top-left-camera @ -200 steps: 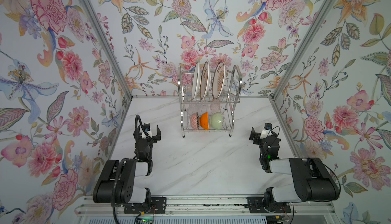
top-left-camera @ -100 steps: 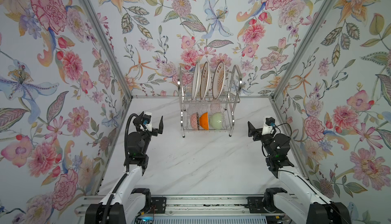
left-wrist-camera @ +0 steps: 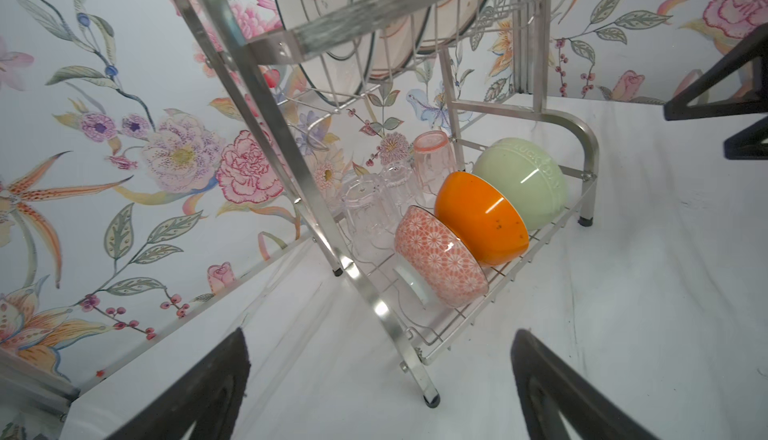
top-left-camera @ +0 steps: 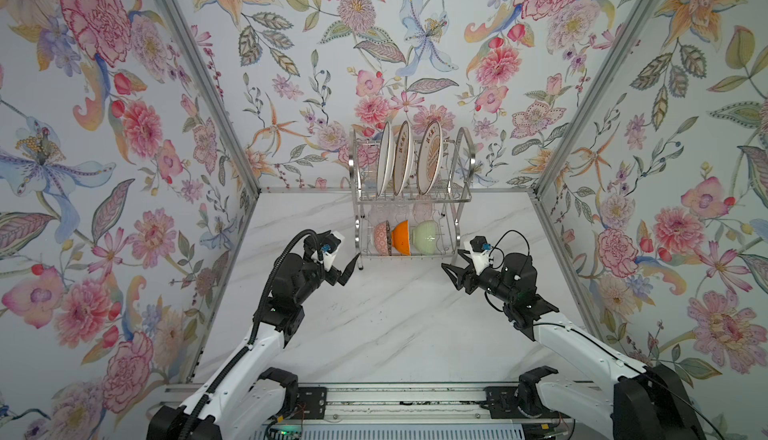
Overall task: Unload the mixed dishes from the dish rack
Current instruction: 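Reach the right gripper toward the pale green bowl in the rack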
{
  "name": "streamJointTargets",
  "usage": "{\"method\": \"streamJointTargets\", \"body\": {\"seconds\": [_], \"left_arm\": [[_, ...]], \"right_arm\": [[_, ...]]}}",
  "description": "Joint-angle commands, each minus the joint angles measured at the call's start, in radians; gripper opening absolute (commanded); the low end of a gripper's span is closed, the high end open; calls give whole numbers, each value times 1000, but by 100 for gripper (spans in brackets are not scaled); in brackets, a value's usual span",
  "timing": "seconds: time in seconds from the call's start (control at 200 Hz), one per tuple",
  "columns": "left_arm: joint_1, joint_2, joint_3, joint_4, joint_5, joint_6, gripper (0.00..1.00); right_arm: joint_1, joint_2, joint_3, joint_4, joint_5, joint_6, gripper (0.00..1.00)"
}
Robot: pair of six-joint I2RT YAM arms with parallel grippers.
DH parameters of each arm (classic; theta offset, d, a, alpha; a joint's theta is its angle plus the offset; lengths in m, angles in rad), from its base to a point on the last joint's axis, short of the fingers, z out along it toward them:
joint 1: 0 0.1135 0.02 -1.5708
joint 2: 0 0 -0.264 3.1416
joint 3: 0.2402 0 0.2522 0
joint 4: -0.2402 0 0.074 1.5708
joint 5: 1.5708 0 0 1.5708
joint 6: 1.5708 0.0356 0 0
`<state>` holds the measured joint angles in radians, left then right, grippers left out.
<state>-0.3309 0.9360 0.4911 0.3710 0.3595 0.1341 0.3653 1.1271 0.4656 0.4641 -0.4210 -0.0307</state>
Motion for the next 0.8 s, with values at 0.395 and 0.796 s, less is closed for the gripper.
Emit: {"method": "streamJointTargets", "body": {"seconds": [0.395, 0.796], "left_arm": [[-120, 121, -55, 169, -48, -69, 99], [-131, 167, -53, 197, -49, -75, 99]], "right_arm": [[1, 364, 122, 342, -46, 172, 60], [-27, 549, 241, 360, -148, 186, 54]]}}
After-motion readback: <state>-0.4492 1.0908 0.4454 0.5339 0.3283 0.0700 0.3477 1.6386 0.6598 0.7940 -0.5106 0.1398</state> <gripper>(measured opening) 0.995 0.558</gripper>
